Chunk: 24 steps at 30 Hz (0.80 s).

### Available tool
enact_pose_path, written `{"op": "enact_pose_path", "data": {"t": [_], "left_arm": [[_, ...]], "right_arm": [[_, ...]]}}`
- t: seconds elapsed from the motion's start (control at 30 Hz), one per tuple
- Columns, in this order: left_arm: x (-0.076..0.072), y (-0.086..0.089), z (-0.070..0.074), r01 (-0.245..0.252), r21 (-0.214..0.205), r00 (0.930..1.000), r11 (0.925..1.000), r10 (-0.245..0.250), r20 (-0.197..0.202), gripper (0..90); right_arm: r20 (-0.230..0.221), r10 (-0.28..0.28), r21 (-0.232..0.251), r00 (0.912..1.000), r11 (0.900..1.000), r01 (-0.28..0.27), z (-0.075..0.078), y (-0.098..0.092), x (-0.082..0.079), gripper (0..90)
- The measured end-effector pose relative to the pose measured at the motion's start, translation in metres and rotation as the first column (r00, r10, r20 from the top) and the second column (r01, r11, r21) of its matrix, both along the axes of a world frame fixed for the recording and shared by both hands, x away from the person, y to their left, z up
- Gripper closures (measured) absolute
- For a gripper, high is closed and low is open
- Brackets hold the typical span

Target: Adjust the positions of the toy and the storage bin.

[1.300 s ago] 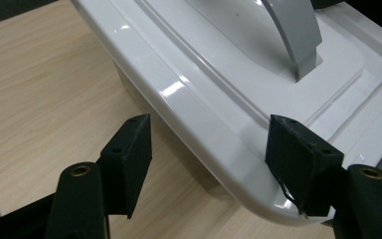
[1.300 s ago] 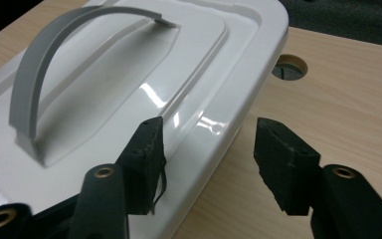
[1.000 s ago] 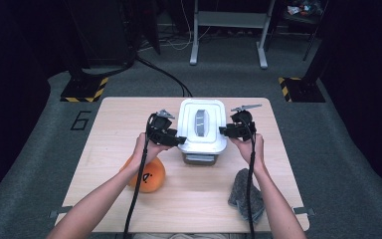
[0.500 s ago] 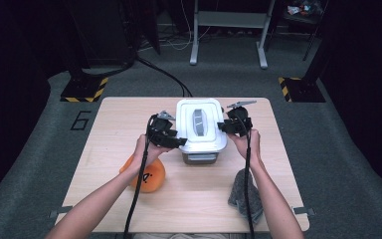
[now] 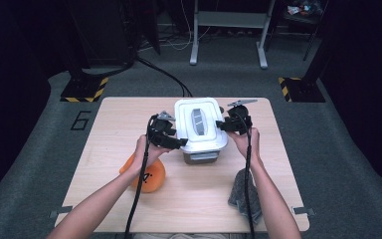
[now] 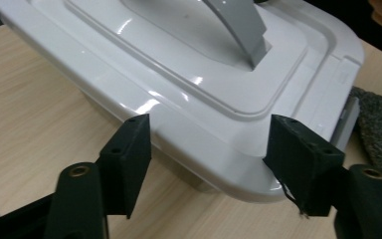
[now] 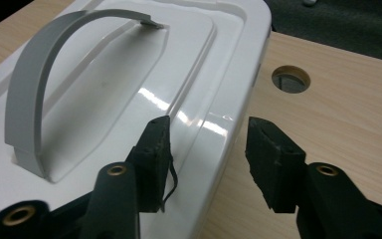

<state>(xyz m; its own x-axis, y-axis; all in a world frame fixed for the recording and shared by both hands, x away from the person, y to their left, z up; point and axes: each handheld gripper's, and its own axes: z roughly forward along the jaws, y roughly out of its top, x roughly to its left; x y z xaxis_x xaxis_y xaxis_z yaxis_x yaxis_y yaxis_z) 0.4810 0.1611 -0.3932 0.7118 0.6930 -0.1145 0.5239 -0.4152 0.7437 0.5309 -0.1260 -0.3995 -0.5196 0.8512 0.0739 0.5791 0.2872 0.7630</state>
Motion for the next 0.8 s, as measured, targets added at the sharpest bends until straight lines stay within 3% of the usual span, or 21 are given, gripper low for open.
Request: {"op": "enact_pose_path", "data": {"t": [0.17, 0.3, 0.43, 0.63, 0.7, 0.77, 0.8], "left_arm": [[0.003, 0.023, 0.004, -0.063, 0.004, 0.9977, 0.9980, 0.063, 0.026, 19.9], [0.004, 0.051, 0.009, -0.142, 0.012, 0.9879, 0.9898, 0.141, 0.065, 14.2], [0.007, 0.087, 0.009, -0.232, -0.004, 0.9697, 0.9727, 0.232, 0.077, 9.0], [0.017, 0.141, -0.003, -0.378, -0.025, 0.9236, 0.9254, 0.379, 0.058, 4.4], [0.020, 0.156, -0.008, -0.406, -0.030, 0.9121, 0.9133, 0.407, 0.048, 3.3], [0.022, 0.167, -0.016, -0.437, -0.006, 0.8962, 0.8994, 0.436, 0.082, 3.4], [0.023, 0.171, -0.020, -0.444, 0.004, 0.8928, 0.8959, 0.442, 0.086, 3.5]], "right_arm": [[0.024, -0.013, -0.012, 0.9996, 0.9998, 0.013, 0.004, 0.001, -0.017, 41.5], [0.036, -0.002, -0.007, 0.9994, 1.0000, 0.003, 0.010, 0.005, -0.032, 33.4], [0.041, 0.026, -0.018, 0.9988, 0.9995, -0.026, 0.012, 0.014, -0.045, 29.3], [0.041, 0.074, -0.051, 0.9965, 0.9961, -0.072, 0.009, 0.036, -0.051, 29.3], [0.034, 0.071, -0.045, 0.9969, 0.9966, -0.069, 0.008, 0.046, -0.051, 29.9], [0.036, 0.079, -0.063, 0.9962, 0.9950, -0.077, 0.007, 0.055, -0.049, 31.0], [0.036, 0.085, -0.068, 0.9957, 0.9943, -0.082, 0.007, 0.058, -0.049, 32.2]]}}
